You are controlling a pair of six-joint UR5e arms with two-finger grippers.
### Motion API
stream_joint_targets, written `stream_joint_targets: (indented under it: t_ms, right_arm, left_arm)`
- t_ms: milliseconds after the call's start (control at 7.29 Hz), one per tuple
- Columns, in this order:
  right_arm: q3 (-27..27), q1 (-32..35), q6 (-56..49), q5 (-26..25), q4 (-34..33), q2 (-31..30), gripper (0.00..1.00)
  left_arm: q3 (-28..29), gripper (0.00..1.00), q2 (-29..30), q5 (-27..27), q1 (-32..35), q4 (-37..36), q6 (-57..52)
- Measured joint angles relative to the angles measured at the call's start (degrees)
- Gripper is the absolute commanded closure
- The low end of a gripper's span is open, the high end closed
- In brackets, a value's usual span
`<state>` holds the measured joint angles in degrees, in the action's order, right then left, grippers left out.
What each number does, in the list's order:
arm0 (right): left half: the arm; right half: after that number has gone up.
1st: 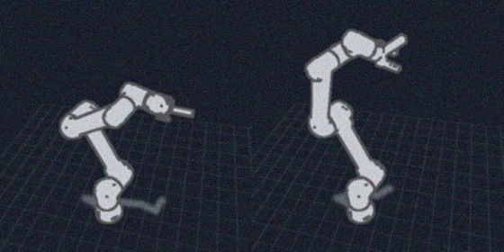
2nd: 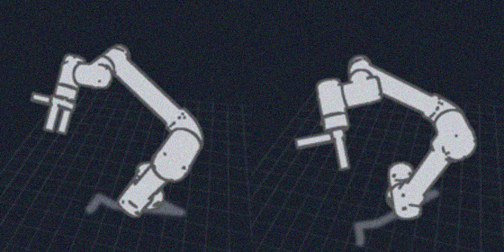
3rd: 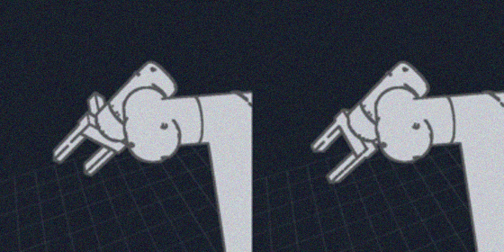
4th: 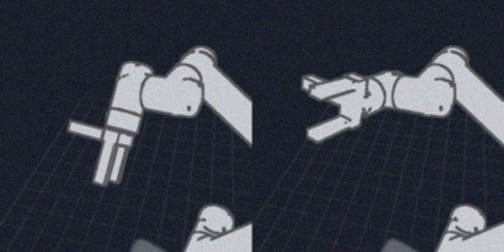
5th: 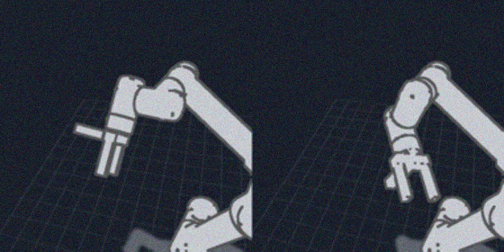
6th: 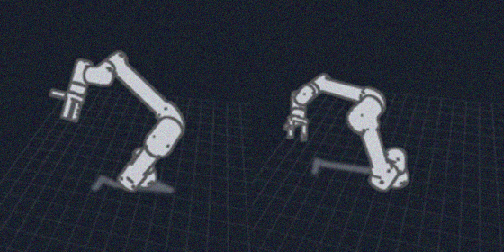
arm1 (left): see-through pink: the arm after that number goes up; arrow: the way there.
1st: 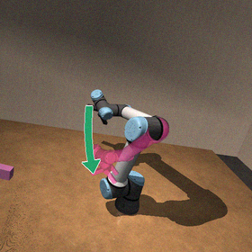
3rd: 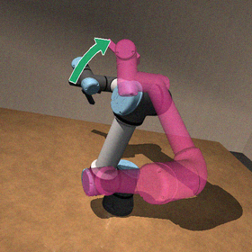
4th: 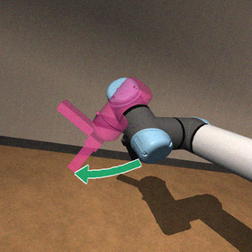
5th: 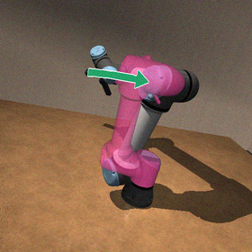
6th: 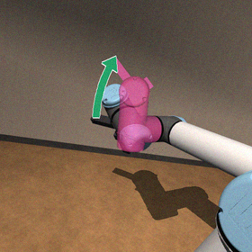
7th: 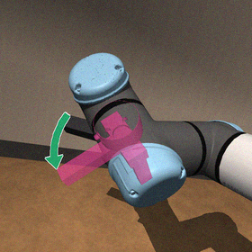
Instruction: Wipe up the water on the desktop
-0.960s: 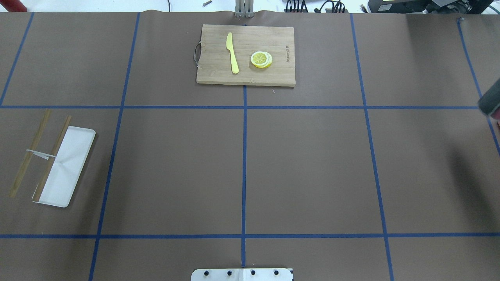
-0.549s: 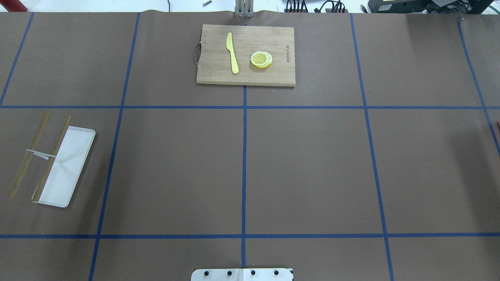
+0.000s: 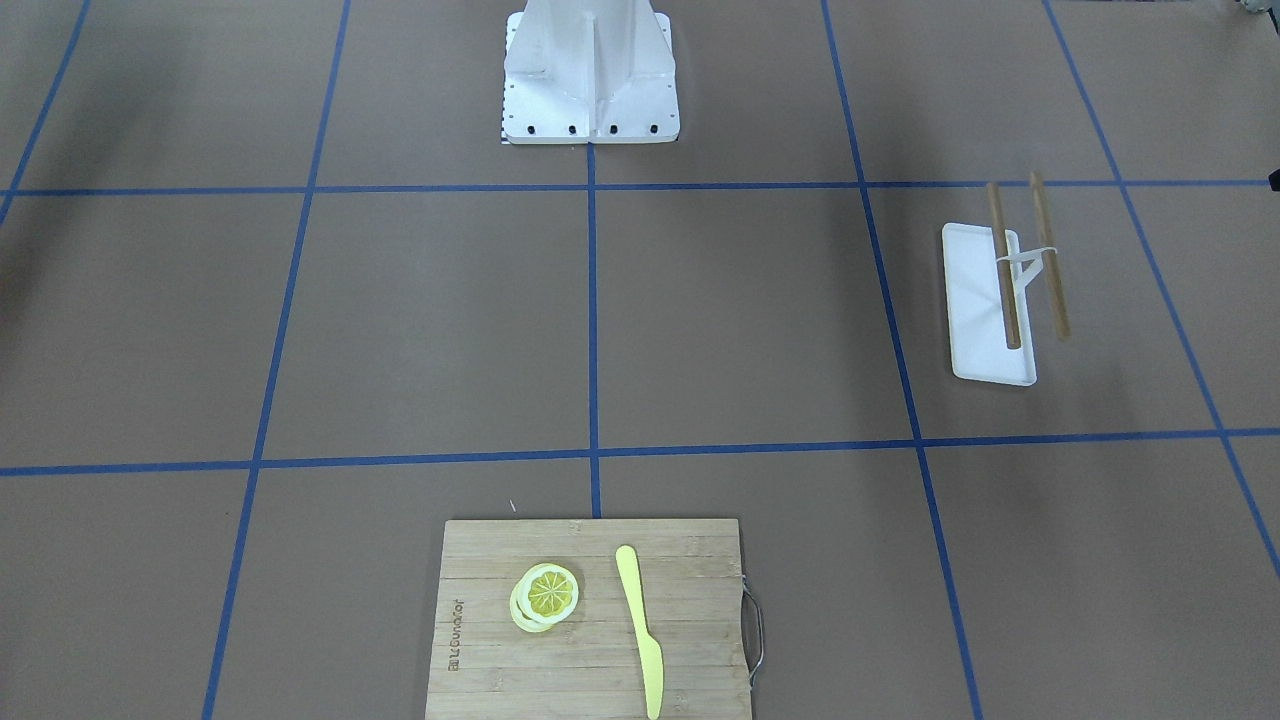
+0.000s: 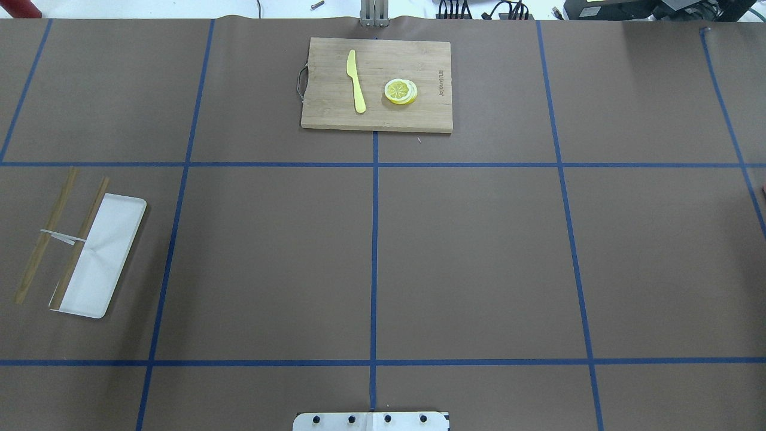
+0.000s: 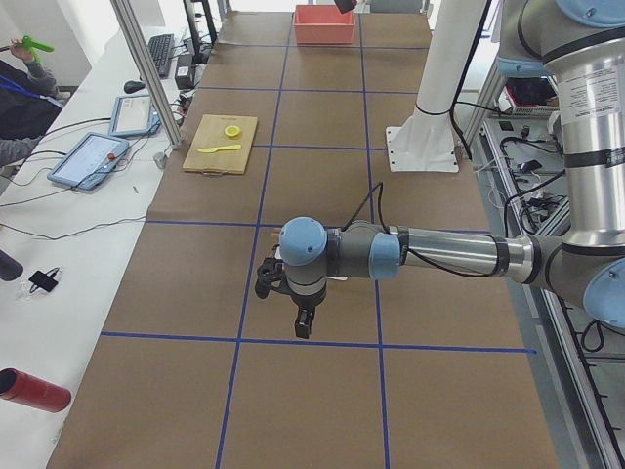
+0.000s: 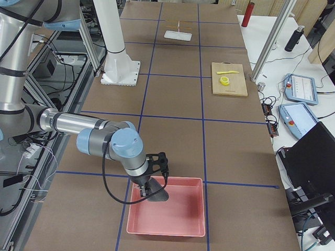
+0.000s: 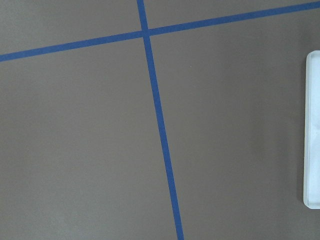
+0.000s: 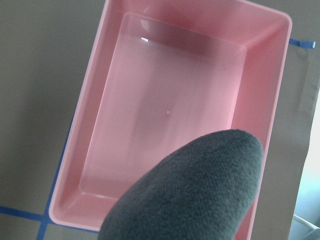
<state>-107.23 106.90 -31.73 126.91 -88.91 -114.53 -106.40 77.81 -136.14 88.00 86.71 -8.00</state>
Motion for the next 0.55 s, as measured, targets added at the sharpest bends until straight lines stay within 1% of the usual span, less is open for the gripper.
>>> stream_joint_targets:
  t_ms: [137,274,412,549]
  right_arm:
    - [0.6,0.2,-0.2,-0.2,-0.2,0.8,1.00]
    - [1.7,0.3,0.6,-0.2,-0.3,2.2,0.81]
    - [2.8,0.2,2.5,-0.1,-0.3,3.6,0.01]
    - [3.3,0.0,4.2,0.3,-0.2,4.4,0.00]
  left_arm:
    - [0.0,0.01,0.1,0.0,0.0,0.0,0.0]
    - [0.0,0.01,0.1,0.0,0.0,0.0,0.0]
    - [0.0,0.01,0.1,0.0,0.0,0.0,0.0]
    - [0.0,0.01,0.1,0.0,0.0,0.0,0.0]
